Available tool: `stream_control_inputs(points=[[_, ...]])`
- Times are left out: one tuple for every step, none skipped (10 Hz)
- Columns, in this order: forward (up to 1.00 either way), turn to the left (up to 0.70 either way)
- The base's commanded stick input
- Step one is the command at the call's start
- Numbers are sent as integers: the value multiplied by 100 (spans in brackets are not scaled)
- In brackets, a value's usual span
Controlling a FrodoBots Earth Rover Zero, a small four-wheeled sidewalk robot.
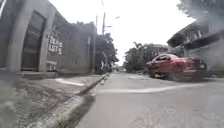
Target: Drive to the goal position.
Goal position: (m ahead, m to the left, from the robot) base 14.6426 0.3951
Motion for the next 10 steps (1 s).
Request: stream_control_inputs(points=[[70,0],[70,-6],[70,-13],[70,-30],[70,-30],[70,-10],[70,0],[70,0],[70,0],[70,-30]])
